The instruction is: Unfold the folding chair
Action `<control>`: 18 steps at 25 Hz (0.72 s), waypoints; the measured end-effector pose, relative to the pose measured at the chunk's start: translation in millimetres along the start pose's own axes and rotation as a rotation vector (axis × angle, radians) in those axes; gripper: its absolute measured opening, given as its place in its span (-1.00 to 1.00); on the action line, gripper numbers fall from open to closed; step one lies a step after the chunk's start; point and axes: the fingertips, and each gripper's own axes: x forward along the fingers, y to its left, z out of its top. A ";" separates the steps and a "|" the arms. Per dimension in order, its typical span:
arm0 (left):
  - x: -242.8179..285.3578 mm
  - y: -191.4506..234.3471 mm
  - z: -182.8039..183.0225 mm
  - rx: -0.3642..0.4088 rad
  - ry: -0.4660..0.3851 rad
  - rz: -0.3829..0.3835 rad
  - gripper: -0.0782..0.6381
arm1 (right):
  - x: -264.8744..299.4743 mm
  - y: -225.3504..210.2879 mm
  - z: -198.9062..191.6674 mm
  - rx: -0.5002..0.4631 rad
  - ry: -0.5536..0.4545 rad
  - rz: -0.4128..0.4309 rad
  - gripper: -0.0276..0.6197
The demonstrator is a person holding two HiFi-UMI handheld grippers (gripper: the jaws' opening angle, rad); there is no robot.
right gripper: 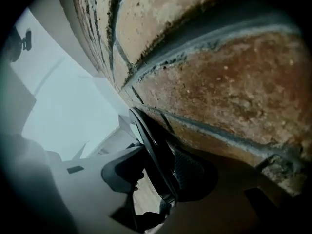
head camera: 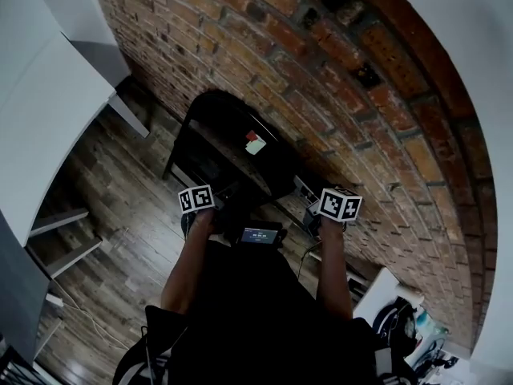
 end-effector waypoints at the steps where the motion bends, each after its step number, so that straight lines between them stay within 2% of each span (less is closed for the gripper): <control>1: 4.7 6.2 2.0 -0.018 -0.024 0.017 -0.04 | 2.8 -1.8 -0.5 -0.010 0.016 0.002 -0.39; 3: 8.3 16.4 6.4 -0.035 -0.056 0.043 -0.03 | 10.3 -2.6 -5.2 -0.026 0.044 0.018 -0.39; 8: 3.8 21.7 7.9 -0.051 -0.075 0.030 -0.01 | 16.9 0.4 -10.4 -0.087 0.050 0.034 -0.40; 11: 1.4 29.6 8.2 -0.049 -0.089 0.069 -0.01 | 16.2 0.9 -9.9 -0.092 0.053 0.029 -0.40; 15: 5.7 42.2 21.5 -0.058 -0.147 0.131 -0.01 | 16.8 -4.7 -14.9 -0.075 0.064 -0.031 -0.40; 18: 12.5 41.8 37.8 -0.065 -0.203 0.112 -0.01 | 20.3 -7.5 -22.3 -0.046 0.072 -0.026 -0.39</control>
